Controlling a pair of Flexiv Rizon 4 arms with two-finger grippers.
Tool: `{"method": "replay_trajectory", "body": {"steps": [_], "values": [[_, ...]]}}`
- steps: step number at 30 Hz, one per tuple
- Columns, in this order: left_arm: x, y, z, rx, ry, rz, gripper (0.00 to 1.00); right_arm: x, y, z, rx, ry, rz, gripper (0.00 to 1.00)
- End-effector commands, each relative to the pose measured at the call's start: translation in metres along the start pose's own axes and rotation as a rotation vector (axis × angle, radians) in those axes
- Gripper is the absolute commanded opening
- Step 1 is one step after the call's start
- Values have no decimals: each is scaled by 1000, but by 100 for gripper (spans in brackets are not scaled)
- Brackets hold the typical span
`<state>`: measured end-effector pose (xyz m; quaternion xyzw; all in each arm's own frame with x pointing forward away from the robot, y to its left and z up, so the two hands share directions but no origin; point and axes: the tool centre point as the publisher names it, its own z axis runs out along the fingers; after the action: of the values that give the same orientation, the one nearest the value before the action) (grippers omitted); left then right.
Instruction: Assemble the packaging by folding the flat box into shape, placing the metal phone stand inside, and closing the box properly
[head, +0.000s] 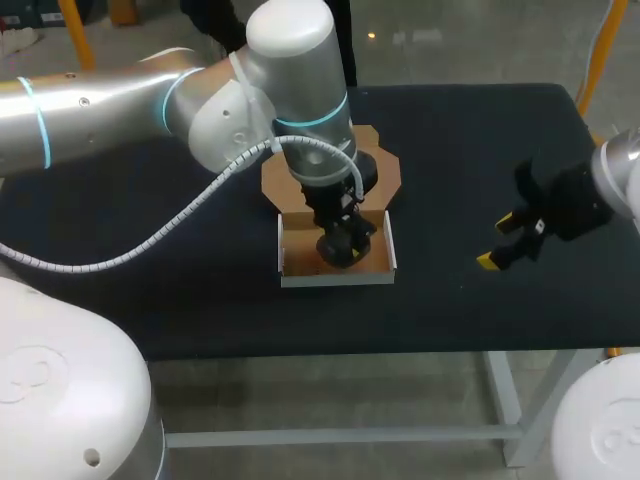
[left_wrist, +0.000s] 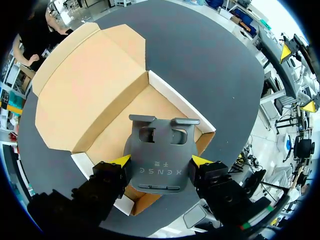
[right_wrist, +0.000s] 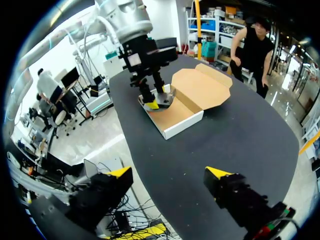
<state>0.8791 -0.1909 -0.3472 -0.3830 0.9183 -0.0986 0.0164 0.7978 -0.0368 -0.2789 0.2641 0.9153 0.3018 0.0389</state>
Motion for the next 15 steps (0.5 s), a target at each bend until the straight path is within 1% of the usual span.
{"method": "replay_trajectory", "body": {"steps": [1,10,15], "values": [[-3,-7,9,-8,-6,0,0,0,-1,-2,-5,3,-2,100],[-16,-12,22,-15,-19,-9,0,0,-1,-2,-5,3,-2,100],[-22,-17,28,-12,-28,-22,0,0,-1,-2,-5,3,-2,100]]}}
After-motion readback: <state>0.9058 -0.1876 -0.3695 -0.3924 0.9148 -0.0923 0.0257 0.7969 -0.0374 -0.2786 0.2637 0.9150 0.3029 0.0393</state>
